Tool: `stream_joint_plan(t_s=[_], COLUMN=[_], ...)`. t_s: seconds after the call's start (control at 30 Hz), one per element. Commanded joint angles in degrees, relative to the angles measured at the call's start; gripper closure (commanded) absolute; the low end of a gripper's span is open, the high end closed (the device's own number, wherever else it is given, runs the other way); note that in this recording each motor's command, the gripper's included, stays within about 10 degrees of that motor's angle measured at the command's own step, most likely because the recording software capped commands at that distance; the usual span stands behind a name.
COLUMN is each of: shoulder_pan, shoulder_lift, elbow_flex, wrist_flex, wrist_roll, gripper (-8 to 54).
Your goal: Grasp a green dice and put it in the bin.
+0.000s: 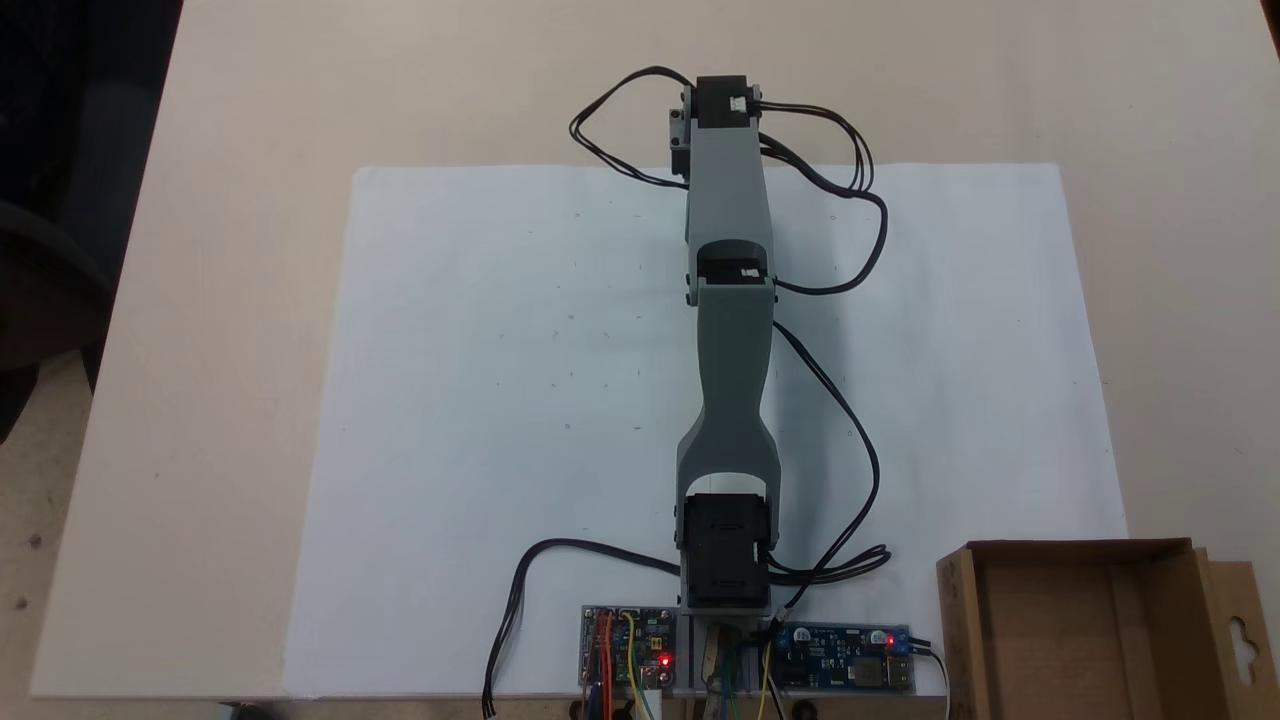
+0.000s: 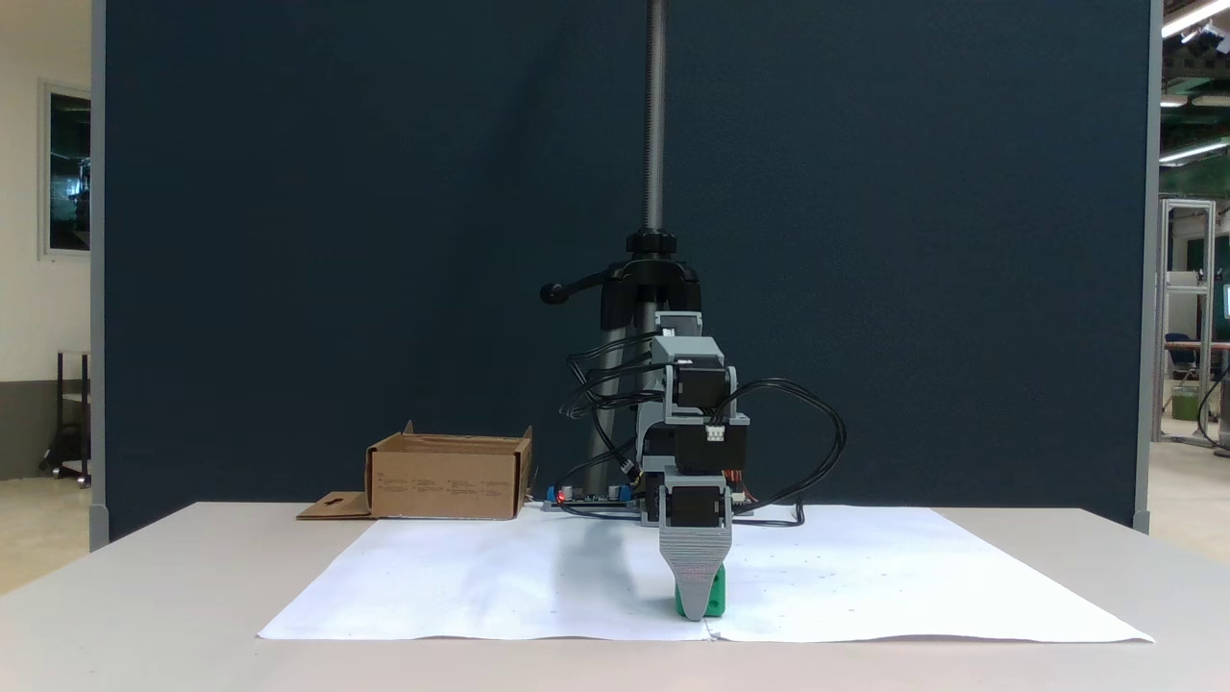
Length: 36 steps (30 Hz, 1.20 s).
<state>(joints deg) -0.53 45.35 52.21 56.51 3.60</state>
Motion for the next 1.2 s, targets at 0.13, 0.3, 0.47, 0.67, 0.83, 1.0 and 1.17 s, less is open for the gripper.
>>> stream_joint_plan(t_s=[0.13, 0.3, 0.47, 0.67, 0.83, 1.0, 1.17], shoulder_pan=[0.09, 2.55, 8.44, 18.9, 28.21, 39.55, 51.59], shoulder_lift=[1.23, 4.75, 14.41, 23.55, 31.82, 36.47, 37.88], elbow_flex=[-2.81, -2.81, -2.72, -2.2, 0.88, 0.88, 0.88], wrist_flex=[0.35, 0.18, 0.7, 0.97, 2.29, 6.42, 7.38], wrist_roll=[1.93, 2.11, 2.37, 2.2, 2.11, 0.0, -4.48], gripper=[33.8, 33.8, 33.8, 33.8, 33.8, 33.8, 33.8])
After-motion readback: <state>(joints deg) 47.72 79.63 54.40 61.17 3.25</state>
